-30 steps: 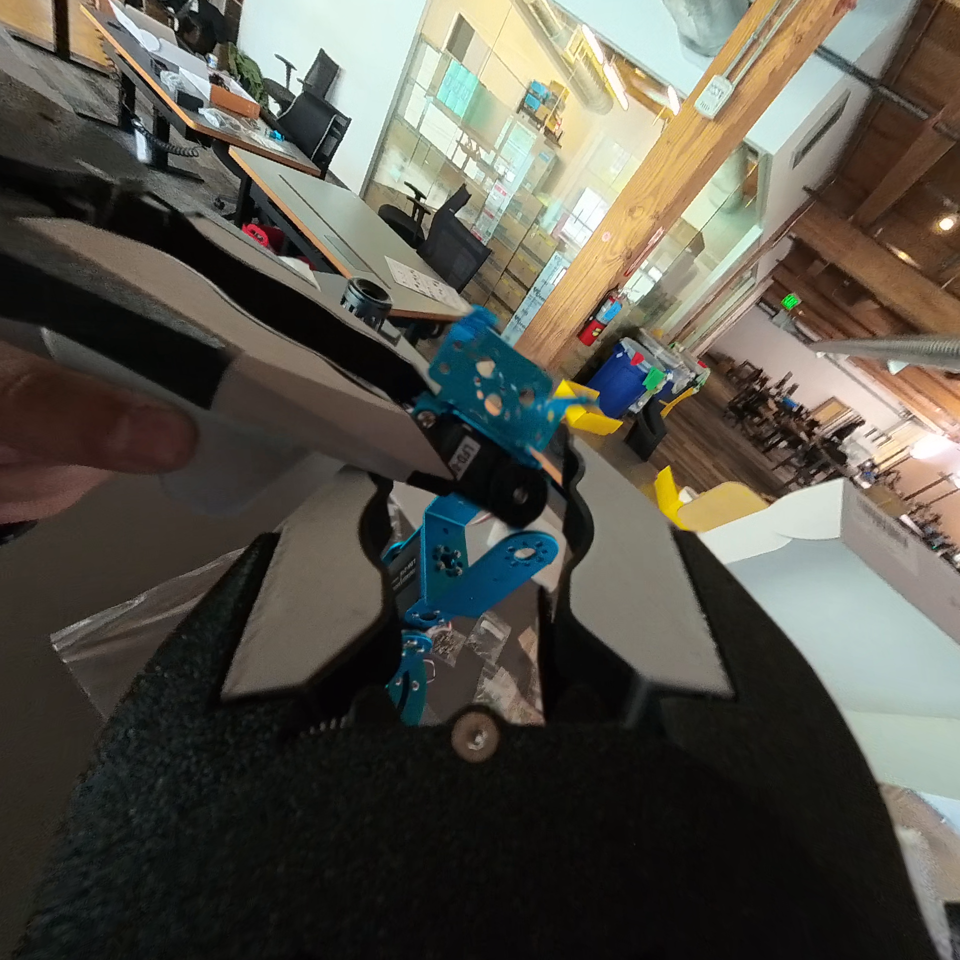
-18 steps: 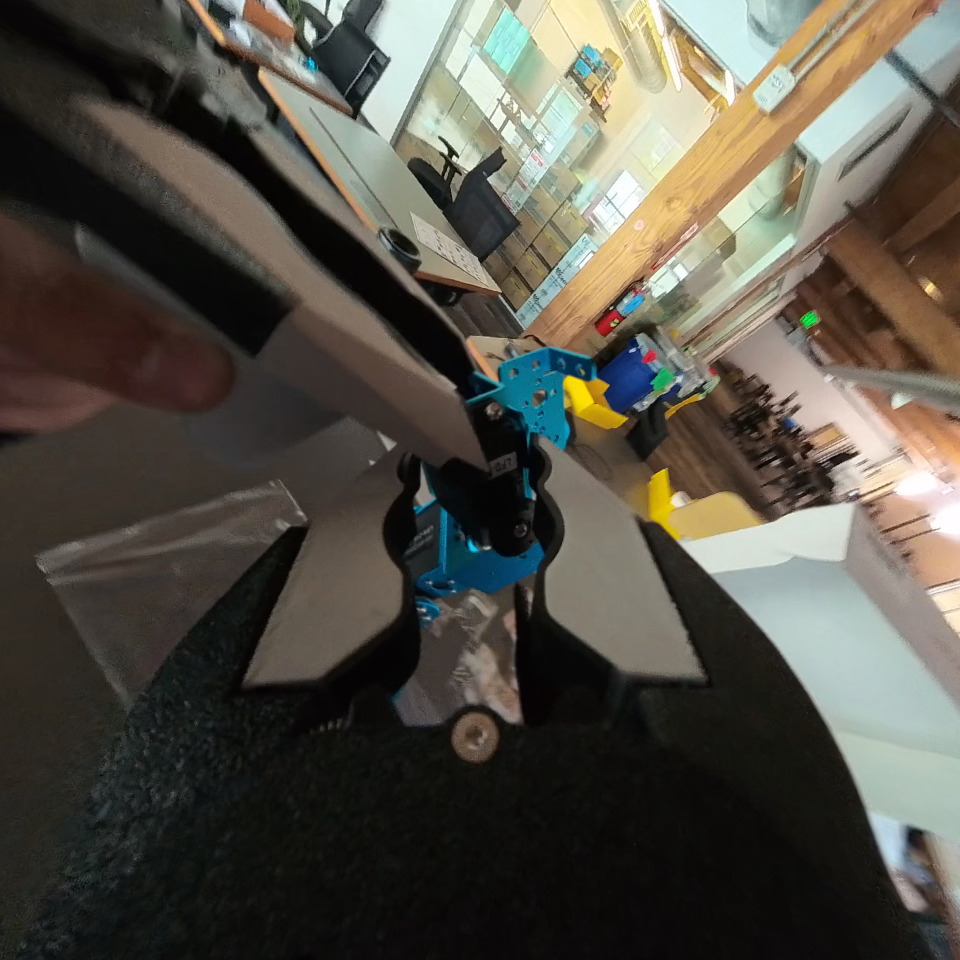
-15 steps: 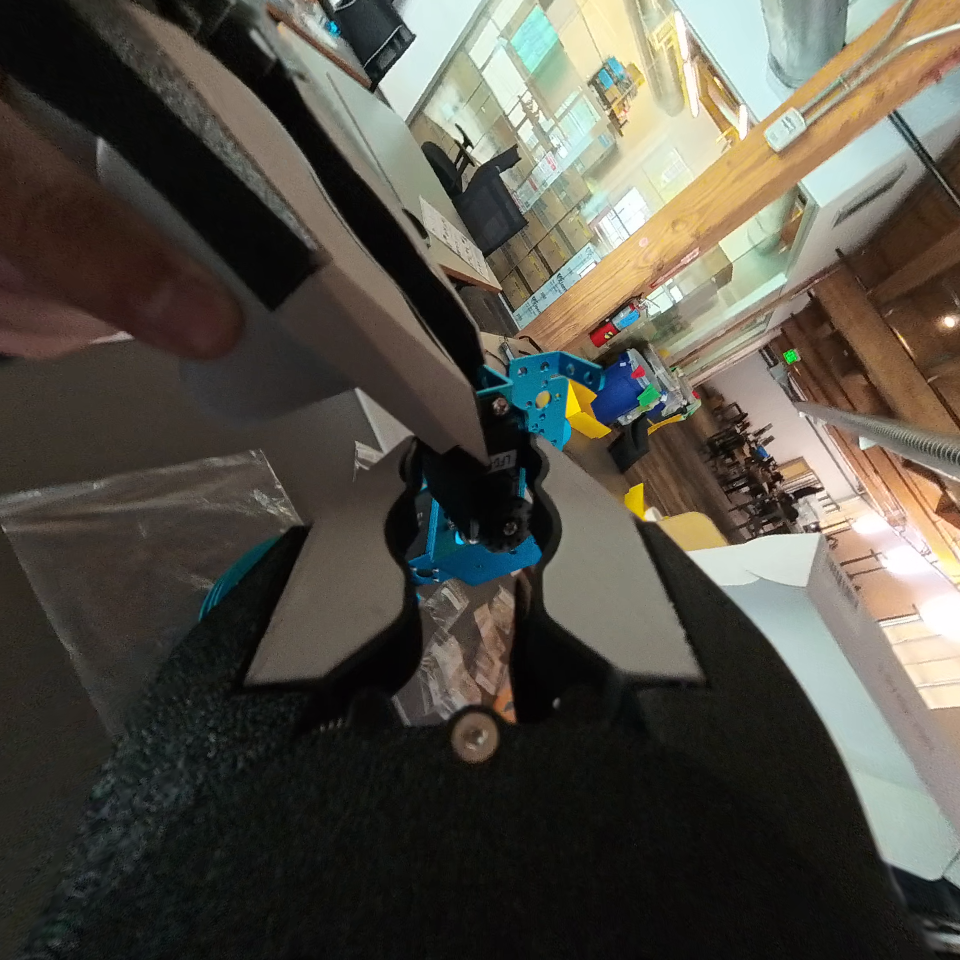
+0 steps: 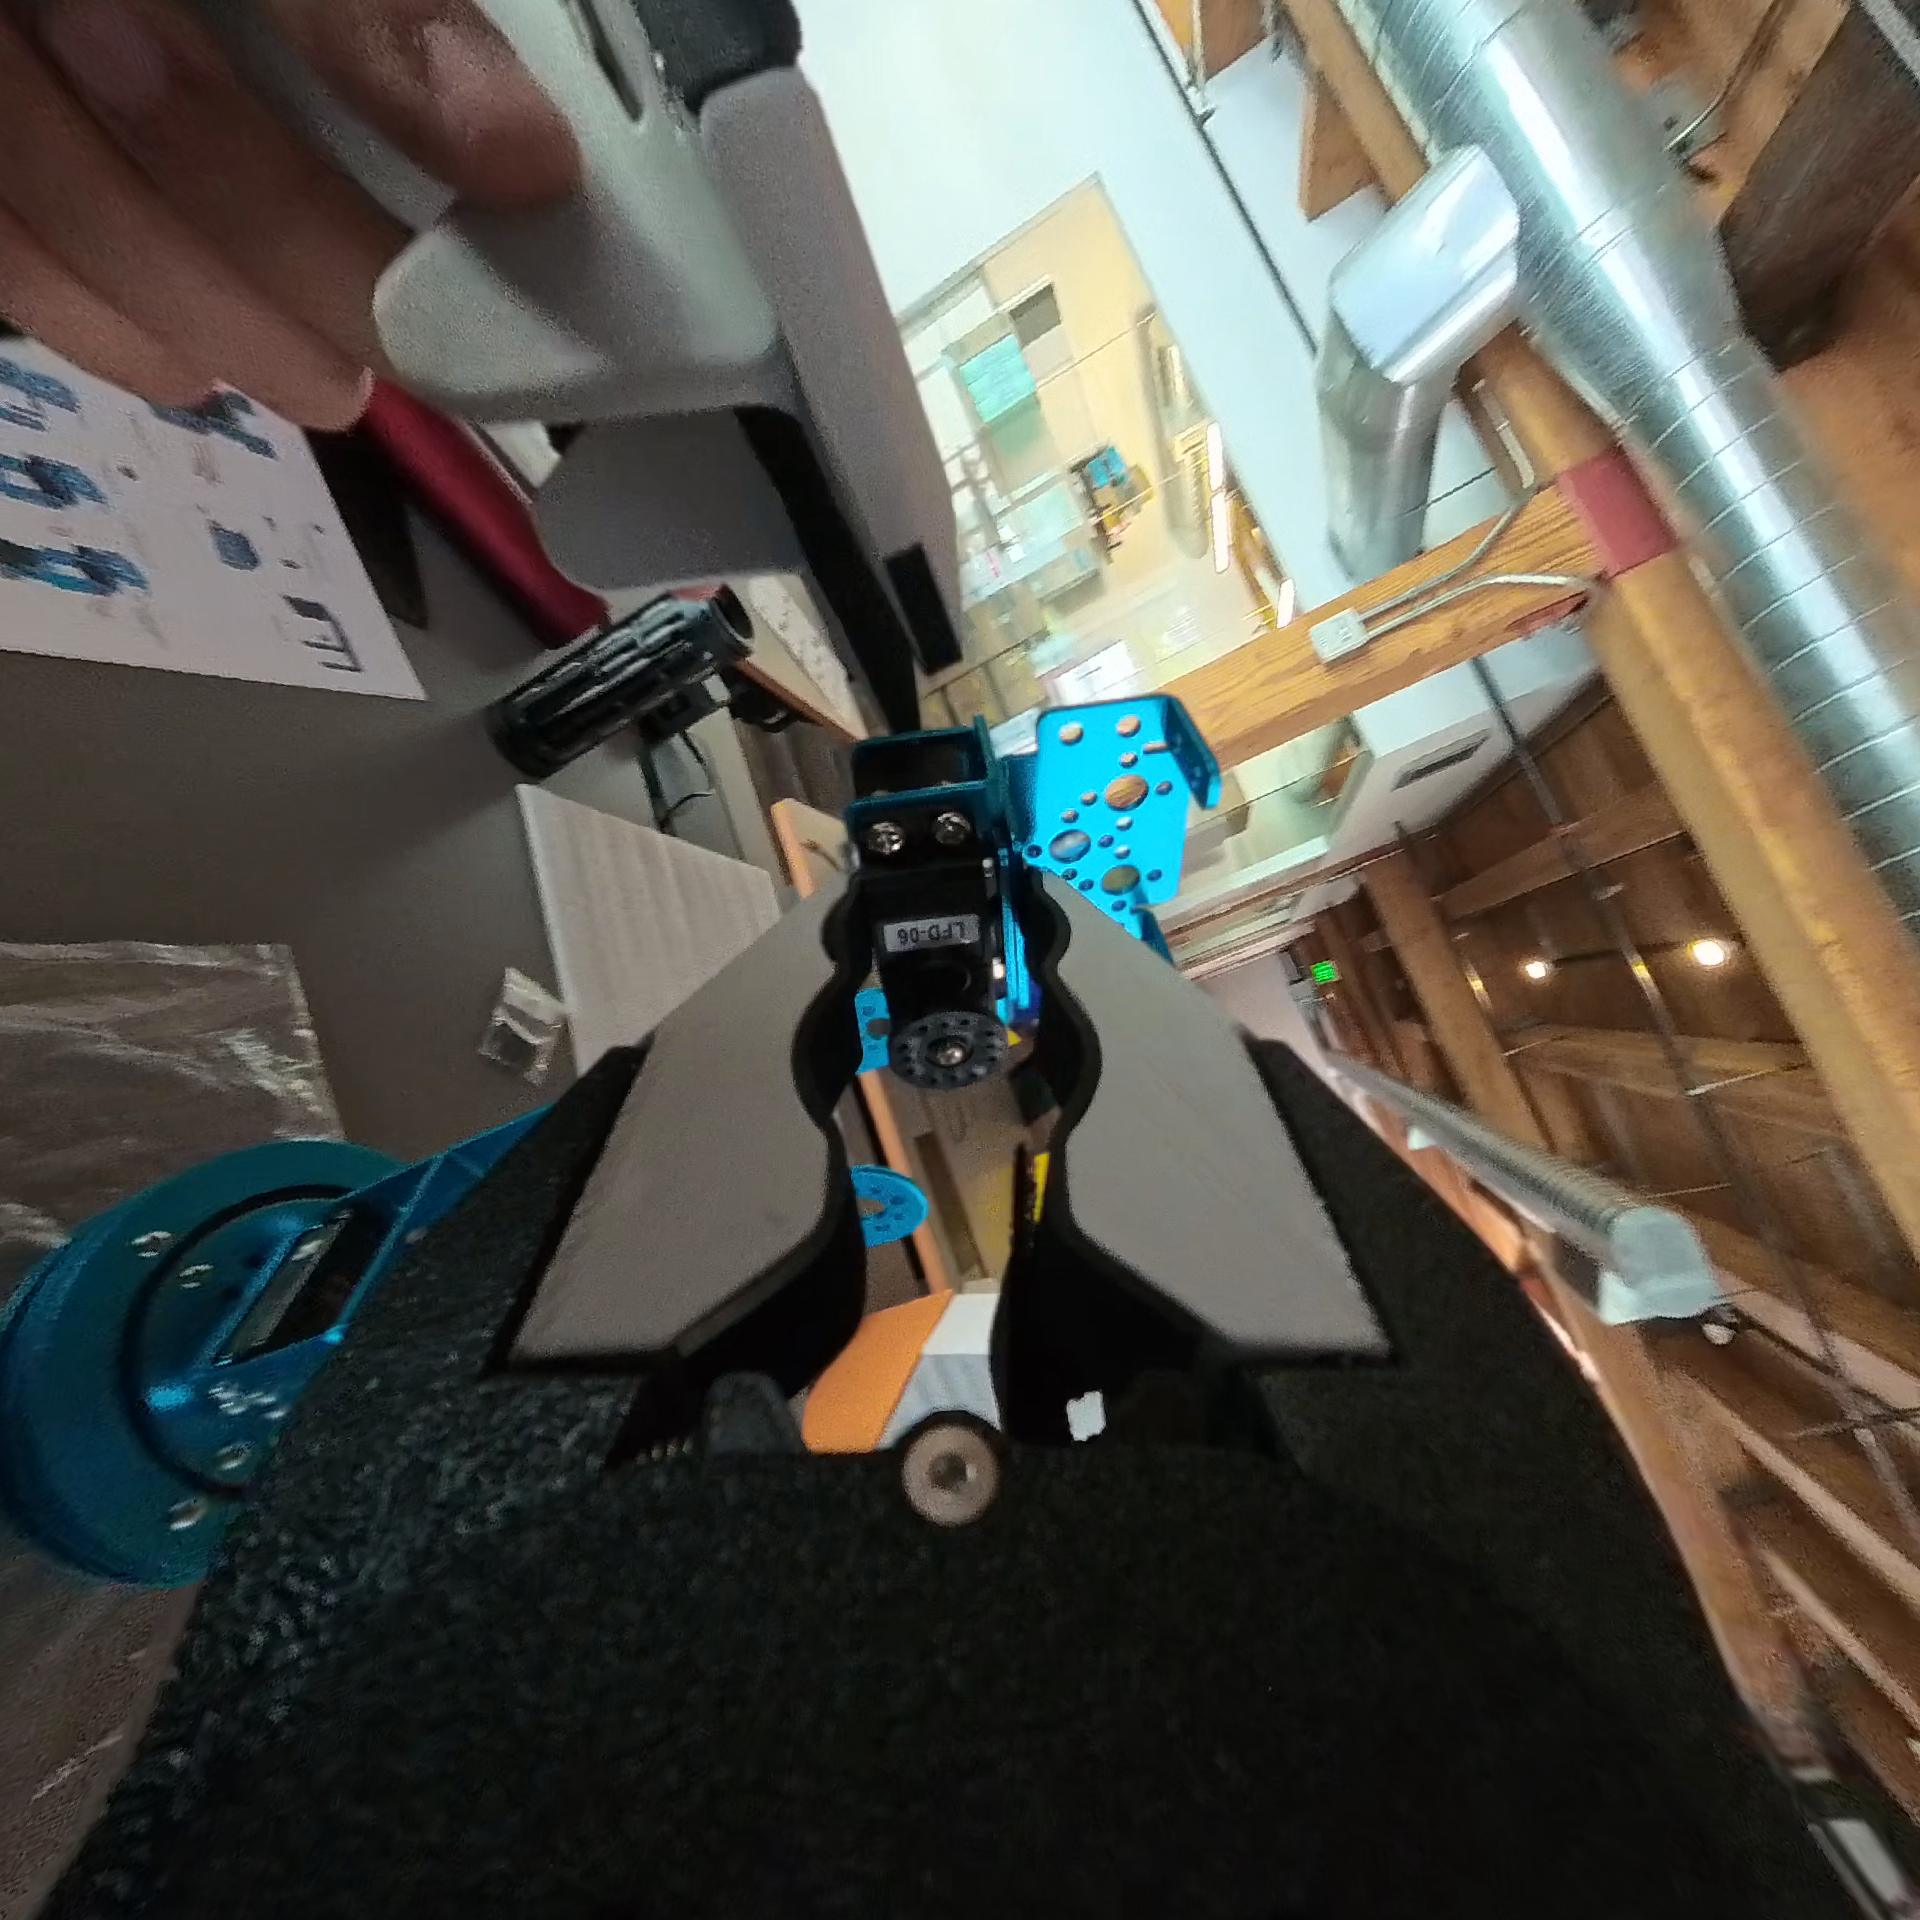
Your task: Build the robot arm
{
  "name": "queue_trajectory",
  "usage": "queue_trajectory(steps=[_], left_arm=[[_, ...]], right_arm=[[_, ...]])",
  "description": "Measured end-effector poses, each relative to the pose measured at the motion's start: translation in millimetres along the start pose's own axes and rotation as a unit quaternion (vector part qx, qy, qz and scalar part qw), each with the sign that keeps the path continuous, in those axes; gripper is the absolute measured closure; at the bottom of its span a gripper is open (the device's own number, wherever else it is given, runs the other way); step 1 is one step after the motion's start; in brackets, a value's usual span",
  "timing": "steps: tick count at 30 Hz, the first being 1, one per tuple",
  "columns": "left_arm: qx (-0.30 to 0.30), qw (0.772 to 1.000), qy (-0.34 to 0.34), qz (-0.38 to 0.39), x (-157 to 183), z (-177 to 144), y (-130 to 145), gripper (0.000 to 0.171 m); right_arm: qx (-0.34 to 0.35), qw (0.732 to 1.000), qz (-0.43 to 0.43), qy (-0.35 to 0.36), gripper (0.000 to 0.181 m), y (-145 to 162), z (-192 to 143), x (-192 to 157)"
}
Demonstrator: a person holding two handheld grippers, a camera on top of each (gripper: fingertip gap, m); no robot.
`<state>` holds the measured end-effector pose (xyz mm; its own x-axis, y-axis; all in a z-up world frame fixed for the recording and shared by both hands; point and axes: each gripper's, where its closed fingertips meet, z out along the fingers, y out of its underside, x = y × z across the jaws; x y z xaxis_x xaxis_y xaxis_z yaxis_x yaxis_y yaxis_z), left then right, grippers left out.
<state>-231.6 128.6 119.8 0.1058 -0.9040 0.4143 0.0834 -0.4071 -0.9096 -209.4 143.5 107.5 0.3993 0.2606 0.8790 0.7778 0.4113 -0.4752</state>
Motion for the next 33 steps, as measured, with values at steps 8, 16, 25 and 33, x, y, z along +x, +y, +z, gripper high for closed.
queue_trajectory(steps=[8,16,25,33], left_arm=[[-0.012,0.998,-0.050,0.026,-1.3,5.6,-2.3,0.099],[-0.038,0.997,-0.061,0.003,-2.9,16.8,1.3,0.105],[0.074,0.953,0.002,-0.294,-9.4,17.5,17.2,0.109],[0.153,0.895,0.056,-0.414,-8.0,18.4,22.8,0.126]], right_arm=[[-0.010,0.991,-0.125,0.036,0.152,-2.7,13.5,-8.9],[0.008,0.979,-0.177,0.101,0.152,-11.8,8.7,-3.7],[0.006,0.965,-0.199,0.168,0.152,-8.7,2.6,2.5],[0.014,0.954,-0.251,0.164,0.153,-10.5,4.7,-16.8]])
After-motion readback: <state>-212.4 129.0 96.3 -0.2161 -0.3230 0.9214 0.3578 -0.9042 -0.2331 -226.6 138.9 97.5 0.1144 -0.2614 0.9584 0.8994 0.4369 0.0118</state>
